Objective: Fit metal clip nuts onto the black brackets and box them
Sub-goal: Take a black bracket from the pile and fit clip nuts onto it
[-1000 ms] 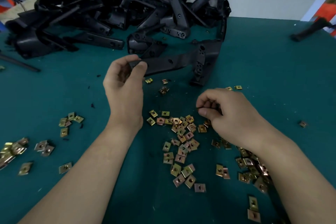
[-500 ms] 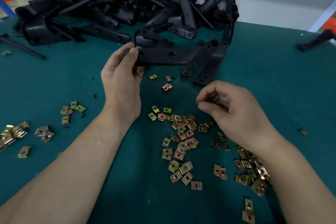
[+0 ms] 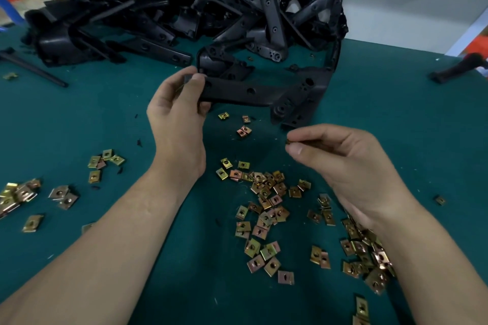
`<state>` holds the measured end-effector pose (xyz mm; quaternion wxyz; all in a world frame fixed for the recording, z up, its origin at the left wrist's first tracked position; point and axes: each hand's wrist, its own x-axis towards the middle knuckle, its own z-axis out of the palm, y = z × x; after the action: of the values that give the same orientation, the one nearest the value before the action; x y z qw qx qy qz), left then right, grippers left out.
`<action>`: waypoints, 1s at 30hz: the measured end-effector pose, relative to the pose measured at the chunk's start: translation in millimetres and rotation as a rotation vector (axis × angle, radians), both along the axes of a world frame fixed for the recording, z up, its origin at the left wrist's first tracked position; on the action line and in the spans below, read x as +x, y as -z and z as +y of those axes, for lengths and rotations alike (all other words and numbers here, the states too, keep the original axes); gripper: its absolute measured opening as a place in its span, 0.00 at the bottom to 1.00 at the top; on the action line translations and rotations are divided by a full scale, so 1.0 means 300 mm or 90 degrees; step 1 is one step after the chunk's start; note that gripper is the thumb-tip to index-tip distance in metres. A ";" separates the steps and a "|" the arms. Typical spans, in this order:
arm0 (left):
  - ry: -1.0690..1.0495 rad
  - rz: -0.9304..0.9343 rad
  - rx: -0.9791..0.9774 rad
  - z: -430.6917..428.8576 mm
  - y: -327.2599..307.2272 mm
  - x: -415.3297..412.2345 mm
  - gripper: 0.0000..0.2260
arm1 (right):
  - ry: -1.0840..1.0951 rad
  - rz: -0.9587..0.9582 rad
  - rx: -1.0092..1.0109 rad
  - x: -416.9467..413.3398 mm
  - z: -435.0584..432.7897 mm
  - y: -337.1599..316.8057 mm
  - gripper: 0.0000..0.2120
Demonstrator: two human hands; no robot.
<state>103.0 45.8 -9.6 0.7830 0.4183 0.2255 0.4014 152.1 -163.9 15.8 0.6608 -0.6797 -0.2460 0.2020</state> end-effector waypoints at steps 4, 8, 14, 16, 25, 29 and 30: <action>-0.013 -0.001 0.003 -0.001 0.000 -0.001 0.03 | -0.050 0.170 0.127 0.001 -0.002 -0.004 0.10; -0.004 -0.016 -0.027 0.000 -0.005 -0.003 0.04 | -0.075 0.246 0.207 -0.002 0.000 -0.010 0.11; 0.075 -0.030 -0.041 0.005 -0.011 -0.006 0.05 | -0.057 0.292 0.220 0.000 0.002 -0.008 0.21; 0.129 -0.029 -0.010 0.003 -0.011 -0.009 0.05 | -0.046 0.304 0.228 0.000 0.003 -0.008 0.28; 0.412 0.111 0.264 0.023 -0.023 -0.044 0.20 | 0.025 0.328 0.259 0.016 -0.004 -0.034 0.17; 0.656 0.180 0.359 0.019 -0.038 -0.068 0.29 | 0.018 0.336 0.235 0.009 0.002 -0.035 0.18; 0.664 0.184 0.384 0.013 -0.043 -0.069 0.27 | 0.010 0.336 0.225 0.006 0.003 -0.036 0.17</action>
<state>82.2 49.7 3.5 0.6851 0.7263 -0.0285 -0.0489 154.0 -163.0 26.6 0.8114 -0.4802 -0.0921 0.3203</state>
